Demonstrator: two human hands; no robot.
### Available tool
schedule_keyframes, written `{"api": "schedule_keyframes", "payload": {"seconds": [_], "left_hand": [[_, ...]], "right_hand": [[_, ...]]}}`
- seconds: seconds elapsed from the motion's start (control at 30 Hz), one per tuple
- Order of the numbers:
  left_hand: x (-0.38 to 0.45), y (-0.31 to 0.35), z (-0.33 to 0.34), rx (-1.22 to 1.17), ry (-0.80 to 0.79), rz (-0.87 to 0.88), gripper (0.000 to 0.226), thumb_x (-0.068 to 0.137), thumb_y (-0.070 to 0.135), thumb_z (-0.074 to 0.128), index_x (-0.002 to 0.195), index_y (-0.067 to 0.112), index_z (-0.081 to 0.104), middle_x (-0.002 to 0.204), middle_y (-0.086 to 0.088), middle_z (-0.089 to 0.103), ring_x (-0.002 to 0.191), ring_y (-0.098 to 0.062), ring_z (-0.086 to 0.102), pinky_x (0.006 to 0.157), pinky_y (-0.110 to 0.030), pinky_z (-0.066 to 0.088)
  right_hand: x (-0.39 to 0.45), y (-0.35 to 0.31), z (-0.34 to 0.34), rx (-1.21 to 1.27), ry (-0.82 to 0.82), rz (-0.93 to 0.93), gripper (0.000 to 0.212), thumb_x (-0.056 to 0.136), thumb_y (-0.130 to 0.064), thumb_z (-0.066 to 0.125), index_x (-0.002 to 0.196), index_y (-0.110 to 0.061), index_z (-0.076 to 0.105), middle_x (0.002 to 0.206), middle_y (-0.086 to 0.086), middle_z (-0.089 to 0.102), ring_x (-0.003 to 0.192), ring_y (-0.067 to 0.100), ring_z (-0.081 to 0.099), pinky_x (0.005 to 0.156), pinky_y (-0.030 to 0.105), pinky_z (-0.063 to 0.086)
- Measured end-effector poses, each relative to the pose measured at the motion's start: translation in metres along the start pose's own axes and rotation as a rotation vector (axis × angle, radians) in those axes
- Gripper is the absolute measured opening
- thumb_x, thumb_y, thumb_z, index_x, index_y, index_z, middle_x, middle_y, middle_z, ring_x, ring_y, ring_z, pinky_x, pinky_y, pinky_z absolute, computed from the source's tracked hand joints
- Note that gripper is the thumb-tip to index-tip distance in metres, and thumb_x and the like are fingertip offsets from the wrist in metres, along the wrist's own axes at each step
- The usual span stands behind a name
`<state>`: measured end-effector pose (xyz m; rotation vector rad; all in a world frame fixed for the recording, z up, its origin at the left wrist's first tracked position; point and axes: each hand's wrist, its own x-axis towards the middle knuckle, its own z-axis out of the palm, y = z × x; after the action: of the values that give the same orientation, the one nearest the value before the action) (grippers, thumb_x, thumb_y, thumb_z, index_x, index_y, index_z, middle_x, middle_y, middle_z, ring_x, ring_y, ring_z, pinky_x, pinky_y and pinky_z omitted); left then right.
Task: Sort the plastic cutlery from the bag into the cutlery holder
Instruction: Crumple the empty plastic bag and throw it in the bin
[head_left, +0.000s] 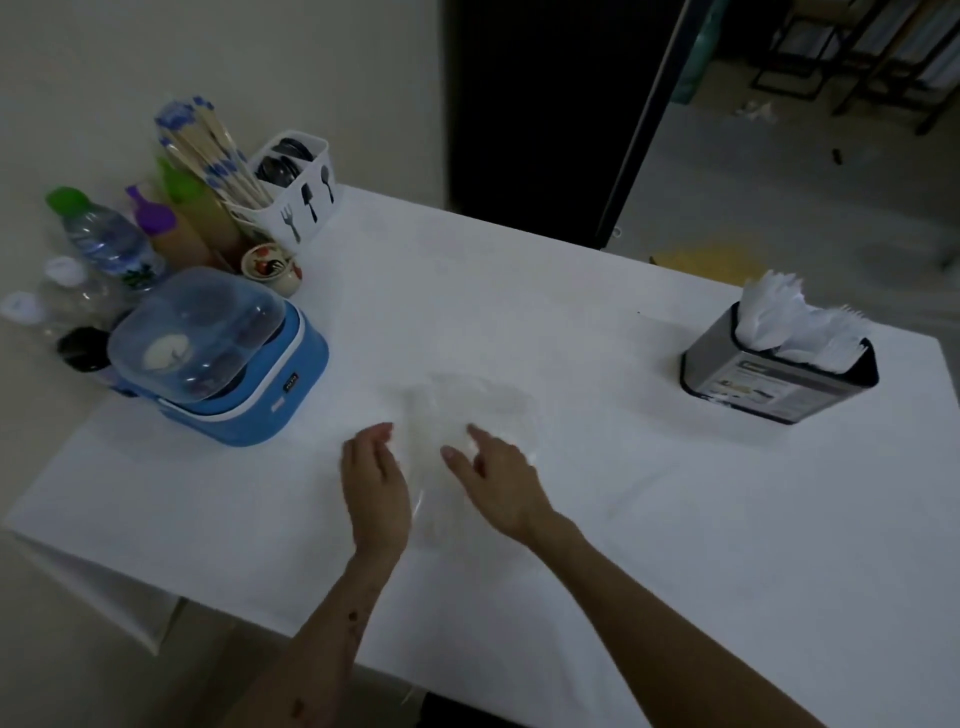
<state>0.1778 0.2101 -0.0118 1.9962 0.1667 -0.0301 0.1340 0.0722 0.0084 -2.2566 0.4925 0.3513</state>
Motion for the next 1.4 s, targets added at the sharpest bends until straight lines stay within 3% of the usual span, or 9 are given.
{"api": "schedule_keyframes", "payload": {"seconds": [0.07,0.17,0.3,0.4,0.57,0.83,1.03,1.2,1.4], "left_hand": [[0.009,-0.009,-0.007,0.216,-0.068,-0.089,0.04,0.095,0.036,0.05,0.126,0.011,0.051,0.122,-0.009,0.054,0.109,-0.023,0.05,0.087,-0.033,0.044],[0.012,-0.014,-0.006,0.374,-0.465,-0.261,0.07,0.081,0.054,0.065,0.131,0.01,0.046,0.122,-0.008,0.054,0.108,-0.023,0.055,0.085,-0.029,0.044],[-0.001,-0.011,0.011,0.432,-0.56,-0.189,0.038,0.078,0.042,0.071,0.098,0.011,0.06,0.092,-0.004,0.064,0.085,-0.022,0.064,0.078,-0.036,0.055],[-0.017,0.004,0.031,0.164,-0.676,-0.355,0.038,0.083,0.027,0.067,0.118,0.018,0.056,0.099,-0.002,0.067,0.088,-0.022,0.067,0.079,-0.042,0.059],[-0.059,0.055,0.084,0.094,-0.925,-0.135,0.047,0.088,0.021,0.063,0.133,0.026,0.047,0.11,-0.001,0.061,0.094,-0.017,0.065,0.078,-0.037,0.059],[-0.226,0.181,0.26,0.143,-1.377,0.148,0.053,0.079,0.06,0.051,0.119,0.026,0.055,0.132,-0.009,0.043,0.111,-0.022,0.056,0.101,-0.045,0.046],[-0.377,0.251,0.39,0.174,-1.523,0.484,0.031,0.099,0.027,0.043,0.125,0.01,0.048,0.141,-0.006,0.029,0.084,0.006,0.046,0.091,-0.016,0.031],[-0.468,0.241,0.523,0.326,-1.554,0.643,0.025,0.099,0.016,0.044,0.121,0.005,0.048,0.13,-0.012,0.046,0.1,-0.017,0.051,0.085,-0.021,0.036],[-0.512,0.107,0.663,0.566,-1.575,0.378,0.043,0.096,0.013,0.045,0.139,0.02,0.041,0.124,-0.002,0.055,0.11,-0.021,0.055,0.087,-0.023,0.04]], "right_hand": [[0.004,0.003,0.02,-0.106,-0.108,-0.025,0.061,0.102,-0.054,0.027,0.147,-0.017,0.04,0.13,0.017,0.052,0.123,0.035,0.046,0.104,0.046,0.04],[0.007,0.023,0.027,-0.131,0.177,-0.022,0.05,0.1,-0.029,0.05,0.146,-0.014,0.038,0.14,0.015,0.038,0.124,0.034,0.037,0.104,0.045,0.042],[0.002,0.048,0.007,-0.054,0.299,0.434,0.105,0.075,-0.049,0.079,0.151,-0.014,0.015,0.148,0.011,0.031,0.132,0.034,0.033,0.102,0.046,0.042],[-0.006,0.07,-0.013,0.113,0.191,0.46,0.1,0.074,-0.039,0.083,0.147,-0.009,0.021,0.142,0.013,0.039,0.131,0.035,0.037,0.103,0.046,0.04],[-0.054,0.138,-0.084,0.172,0.287,0.539,0.065,0.073,-0.048,0.081,0.119,-0.011,0.055,0.119,0.008,0.063,0.109,0.027,0.06,0.084,0.035,0.05],[-0.203,0.277,-0.23,0.148,0.85,0.717,0.053,0.077,-0.062,0.068,0.098,-0.014,0.06,0.095,0.006,0.069,0.088,0.03,0.066,0.072,0.034,0.051],[-0.306,0.407,-0.325,0.226,1.225,0.766,0.038,0.085,-0.051,0.065,0.088,-0.014,0.055,0.079,-0.001,0.058,0.077,0.022,0.059,0.066,0.033,0.043],[-0.327,0.546,-0.343,0.393,1.34,0.913,0.037,0.089,-0.043,0.058,0.097,-0.008,0.057,0.083,0.003,0.061,0.079,0.024,0.06,0.073,0.032,0.045],[-0.297,0.715,-0.259,0.607,1.16,1.031,0.035,0.088,-0.049,0.052,0.083,-0.014,0.053,0.067,-0.001,0.063,0.066,0.025,0.067,0.071,0.04,0.055]]}}
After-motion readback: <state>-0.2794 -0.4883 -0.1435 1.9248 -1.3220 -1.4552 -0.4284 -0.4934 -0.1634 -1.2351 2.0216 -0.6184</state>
